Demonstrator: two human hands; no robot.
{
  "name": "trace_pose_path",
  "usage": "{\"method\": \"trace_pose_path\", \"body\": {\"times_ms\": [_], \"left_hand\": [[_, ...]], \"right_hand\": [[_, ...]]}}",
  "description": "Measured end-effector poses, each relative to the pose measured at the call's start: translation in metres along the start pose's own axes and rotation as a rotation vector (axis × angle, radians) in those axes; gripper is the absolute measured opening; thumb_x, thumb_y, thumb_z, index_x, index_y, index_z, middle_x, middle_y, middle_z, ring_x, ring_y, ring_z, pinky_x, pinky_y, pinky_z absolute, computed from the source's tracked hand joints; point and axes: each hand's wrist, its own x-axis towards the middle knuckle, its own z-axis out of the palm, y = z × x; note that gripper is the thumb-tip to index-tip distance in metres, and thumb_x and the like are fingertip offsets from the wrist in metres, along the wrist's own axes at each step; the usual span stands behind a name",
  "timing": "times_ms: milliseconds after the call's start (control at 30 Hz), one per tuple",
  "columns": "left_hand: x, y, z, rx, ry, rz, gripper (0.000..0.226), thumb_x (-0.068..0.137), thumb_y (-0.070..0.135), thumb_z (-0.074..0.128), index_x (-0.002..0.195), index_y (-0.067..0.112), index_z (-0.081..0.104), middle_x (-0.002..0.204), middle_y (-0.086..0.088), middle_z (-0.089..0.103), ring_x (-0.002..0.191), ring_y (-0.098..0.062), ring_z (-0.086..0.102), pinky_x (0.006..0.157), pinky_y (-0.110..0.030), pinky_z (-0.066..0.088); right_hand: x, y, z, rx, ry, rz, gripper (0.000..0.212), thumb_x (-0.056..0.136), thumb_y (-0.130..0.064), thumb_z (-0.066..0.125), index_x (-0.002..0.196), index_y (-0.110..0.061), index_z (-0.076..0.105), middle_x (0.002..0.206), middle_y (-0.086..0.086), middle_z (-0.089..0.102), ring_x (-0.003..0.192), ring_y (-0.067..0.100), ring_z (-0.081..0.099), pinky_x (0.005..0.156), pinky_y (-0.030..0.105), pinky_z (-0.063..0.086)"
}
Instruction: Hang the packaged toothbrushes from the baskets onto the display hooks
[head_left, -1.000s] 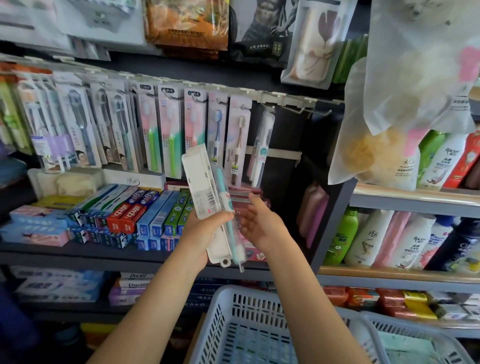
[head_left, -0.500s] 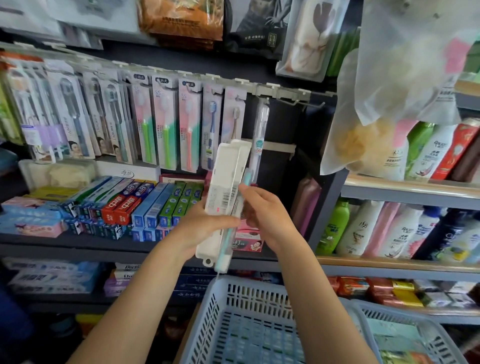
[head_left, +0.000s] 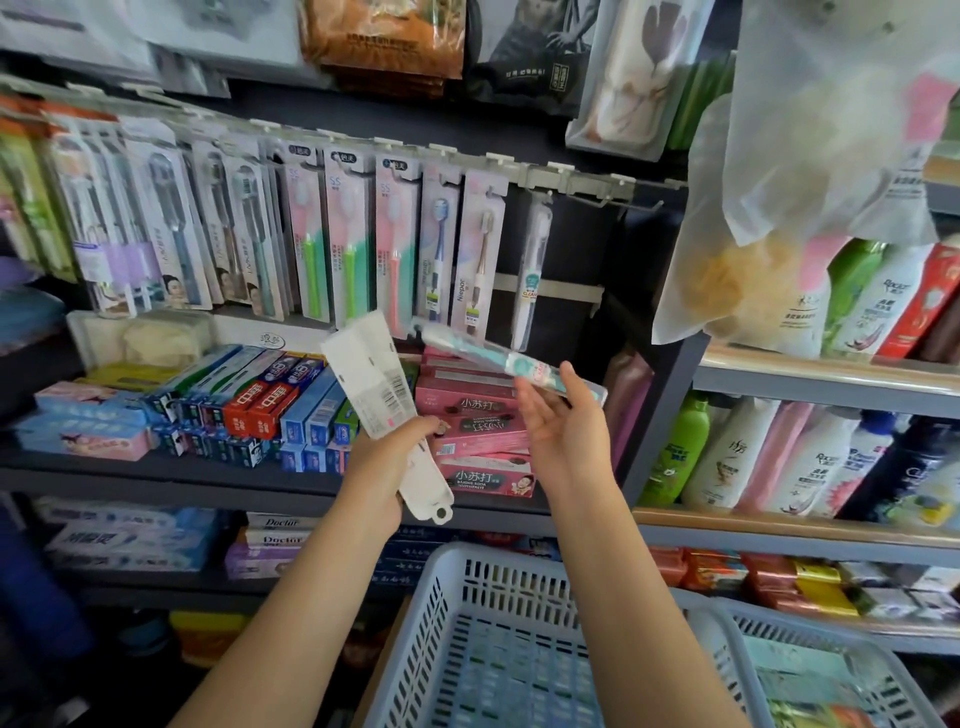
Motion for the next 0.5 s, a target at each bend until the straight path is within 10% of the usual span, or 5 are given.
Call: {"method": "trace_pose_path", "body": {"times_ms": [167, 333, 500], "left_hand": [[-0.01, 0.004, 0.015, -0.007, -0.096, 0.072, 0.028, 0.084, 0.006, 0.077, 0.108, 0.017, 0.067, 0.088, -0.001, 0.072, 0.074, -0.012, 0.07, 0.064, -0.028, 0.057], [-0.017, 0.012, 0.026, 0.033, -0.16, 0.116, 0.067, 0.065, 0.025, 0.085, 0.127, 0.013, 0.065, 0.115, -0.01, 0.073, 0.102, -0.026, 0.068, 0.089, -0.044, 0.056], [-0.014, 0.014, 0.033, 0.026, -0.164, 0.094, 0.038, 0.085, 0.009, 0.077, 0.12, 0.008, 0.065, 0.097, -0.011, 0.072, 0.075, -0.018, 0.068, 0.067, -0.034, 0.054]], "right_hand": [[-0.011, 0.01, 0.008, 0.095, -0.093, 0.065, 0.021, 0.097, -0.009, 0.066, 0.113, 0.004, 0.066, 0.111, 0.023, 0.073, 0.102, 0.027, 0.074, 0.082, 0.029, 0.062], [-0.01, 0.009, 0.007, -0.033, 0.002, 0.113, 0.031, 0.095, -0.029, 0.07, 0.112, -0.003, 0.07, 0.074, 0.003, 0.069, 0.063, 0.012, 0.066, 0.052, 0.019, 0.054], [-0.011, -0.006, 0.007, -0.034, -0.018, 0.055, 0.028, 0.098, -0.029, 0.066, 0.113, -0.006, 0.069, 0.071, 0.001, 0.065, 0.058, 0.008, 0.059, 0.051, 0.018, 0.05]]}}
